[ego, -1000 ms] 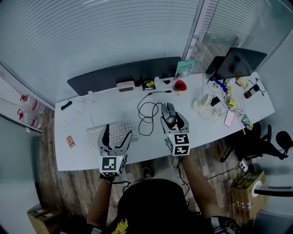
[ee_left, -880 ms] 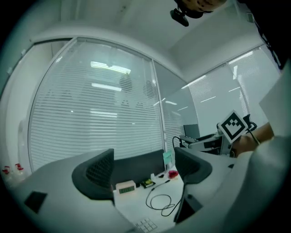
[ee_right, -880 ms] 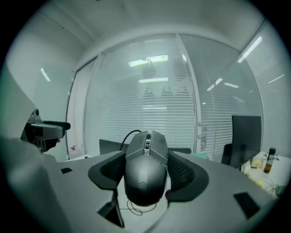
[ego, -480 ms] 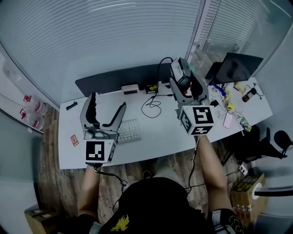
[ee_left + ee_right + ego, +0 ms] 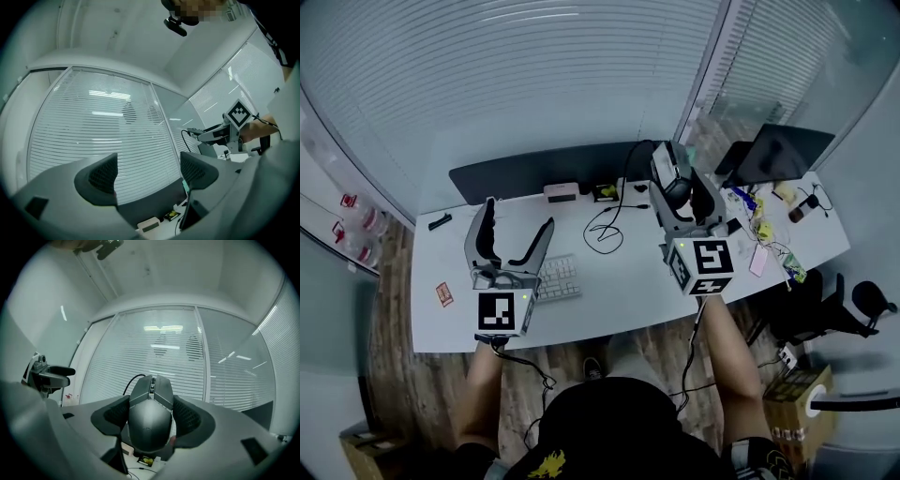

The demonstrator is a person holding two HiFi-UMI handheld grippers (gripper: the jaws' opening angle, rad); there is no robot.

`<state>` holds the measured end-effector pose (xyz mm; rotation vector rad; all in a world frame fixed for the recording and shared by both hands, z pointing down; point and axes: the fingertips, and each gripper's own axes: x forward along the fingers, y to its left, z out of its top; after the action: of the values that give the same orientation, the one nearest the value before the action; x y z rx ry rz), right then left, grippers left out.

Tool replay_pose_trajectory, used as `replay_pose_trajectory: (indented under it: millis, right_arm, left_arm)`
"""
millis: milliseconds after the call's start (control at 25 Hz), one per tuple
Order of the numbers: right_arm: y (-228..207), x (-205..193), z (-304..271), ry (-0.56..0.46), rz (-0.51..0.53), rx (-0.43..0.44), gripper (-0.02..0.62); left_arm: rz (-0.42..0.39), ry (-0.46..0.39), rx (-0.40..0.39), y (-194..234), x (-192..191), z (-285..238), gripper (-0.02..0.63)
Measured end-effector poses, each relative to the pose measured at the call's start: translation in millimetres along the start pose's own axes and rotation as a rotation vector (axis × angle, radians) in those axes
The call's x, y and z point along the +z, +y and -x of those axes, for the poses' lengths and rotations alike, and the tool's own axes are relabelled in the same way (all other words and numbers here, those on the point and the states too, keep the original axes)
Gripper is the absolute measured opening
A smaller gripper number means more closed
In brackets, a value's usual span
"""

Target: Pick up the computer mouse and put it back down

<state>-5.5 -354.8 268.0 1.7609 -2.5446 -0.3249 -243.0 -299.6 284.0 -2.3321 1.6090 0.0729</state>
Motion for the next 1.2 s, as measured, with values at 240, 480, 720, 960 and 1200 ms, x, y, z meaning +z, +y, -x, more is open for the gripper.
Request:
replay_pose_trajectory:
  millis: [240, 480, 720, 960, 1200]
  right_arm:
    - [-6.4, -90.6, -11.6, 0.159, -0.022, 0.003, 0.298]
    - [2.8, -230.1, -3.5, 0.401, -0.109, 0.030, 0.298]
    - [32.5, -382.5, 28.2, 0.674, -0.150, 0.066, 0.299]
    - [71.2, -503.3, 84.1, 0.952, -0.192, 0.119, 0.299]
    - [73.1, -539.3, 103.7, 0.978, -0.220, 0.103, 0.310]
  left_arm:
    - [0.036, 0.110, 0.005, -17.3, -62.9, -6.7, 0.411]
    - [0.097, 0.191, -0.016, -57.6, -145.1, -4.2, 0.411]
    - [0.159, 0.415, -0.018, -96.9, -249.8, 13.4, 0.410]
    - [0.226, 0.648, 0.007, -126.1, -317.9, 59.3, 0.408]
    - [0.235, 0.690, 0.006, -137.8, -318.8, 83.8, 0.408]
